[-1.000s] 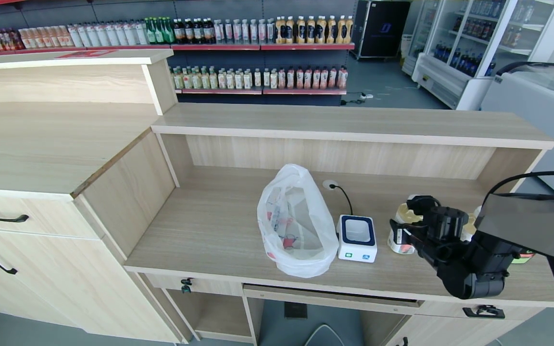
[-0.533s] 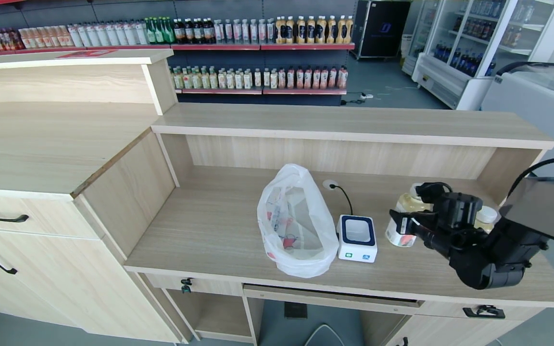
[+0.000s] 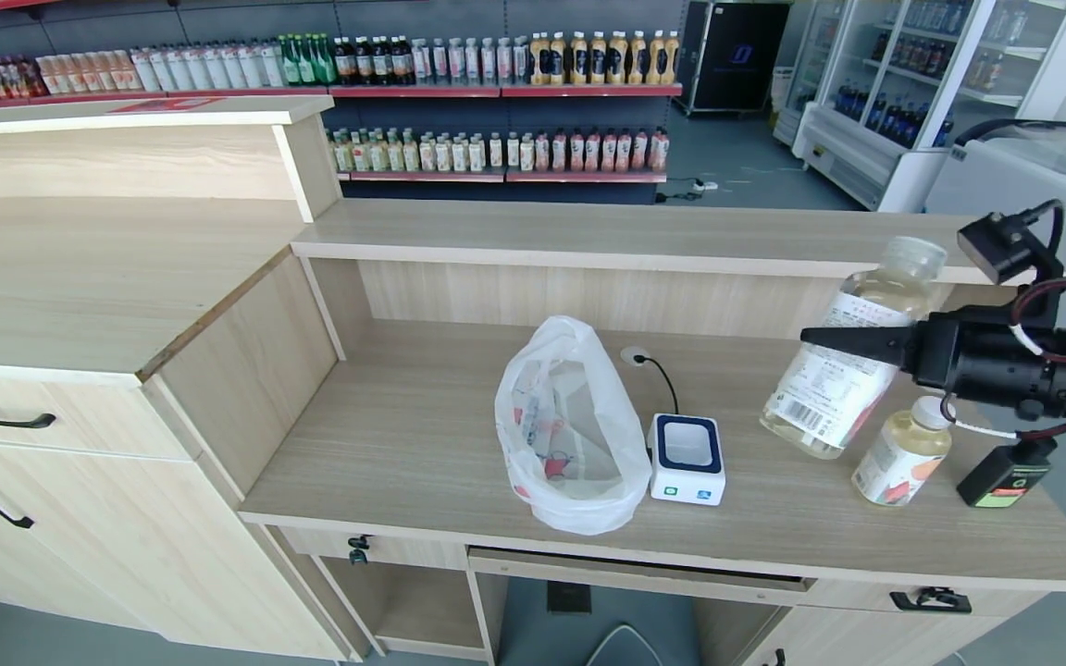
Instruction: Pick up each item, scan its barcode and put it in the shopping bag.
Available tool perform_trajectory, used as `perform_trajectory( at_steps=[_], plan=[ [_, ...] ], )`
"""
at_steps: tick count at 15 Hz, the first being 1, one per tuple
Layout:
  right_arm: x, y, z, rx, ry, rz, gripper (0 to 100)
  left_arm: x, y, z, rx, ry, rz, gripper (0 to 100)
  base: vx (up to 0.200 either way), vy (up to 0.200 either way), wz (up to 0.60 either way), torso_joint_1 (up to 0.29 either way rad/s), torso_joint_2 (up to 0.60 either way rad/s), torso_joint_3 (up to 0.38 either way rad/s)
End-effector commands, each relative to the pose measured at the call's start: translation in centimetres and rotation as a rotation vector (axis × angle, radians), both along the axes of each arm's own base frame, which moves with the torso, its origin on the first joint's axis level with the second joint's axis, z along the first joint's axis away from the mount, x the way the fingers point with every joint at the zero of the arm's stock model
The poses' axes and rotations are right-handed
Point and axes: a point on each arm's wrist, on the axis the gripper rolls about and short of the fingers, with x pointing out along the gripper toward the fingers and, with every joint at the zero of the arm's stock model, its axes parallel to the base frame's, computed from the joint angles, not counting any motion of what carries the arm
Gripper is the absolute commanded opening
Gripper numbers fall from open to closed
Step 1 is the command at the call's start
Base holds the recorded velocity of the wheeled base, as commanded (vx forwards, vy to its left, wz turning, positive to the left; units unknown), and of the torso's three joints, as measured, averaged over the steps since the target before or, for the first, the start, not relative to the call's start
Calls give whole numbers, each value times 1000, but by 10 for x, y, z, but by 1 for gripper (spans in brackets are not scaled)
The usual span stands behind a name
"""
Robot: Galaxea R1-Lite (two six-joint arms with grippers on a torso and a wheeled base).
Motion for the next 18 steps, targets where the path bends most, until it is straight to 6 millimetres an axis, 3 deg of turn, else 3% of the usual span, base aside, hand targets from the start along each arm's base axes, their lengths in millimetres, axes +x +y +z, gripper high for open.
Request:
perform_trajectory(
  at_steps=[1,5,9,15,18],
  plan=[
    [-62,-3,42,63,-109,144,0,0,0,0,1,-1,0,100,0,0,0,0,0,0],
    [-95,19,58,151,-61,352,0,0,0,0,1,-1,0,100,0,0,0,0,0,0],
    [-121,27,62,168,-47,497,0,0,0,0,1,-2,0,100,0,0,0,0,0,0],
    [-144,34,62,186,-29,584,0,0,0,0,1,-1,0,100,0,0,0,0,0,0],
    [-146,33,59,187,-22,583,0,0,0,0,1,-1,0,100,0,0,0,0,0,0]
  ],
)
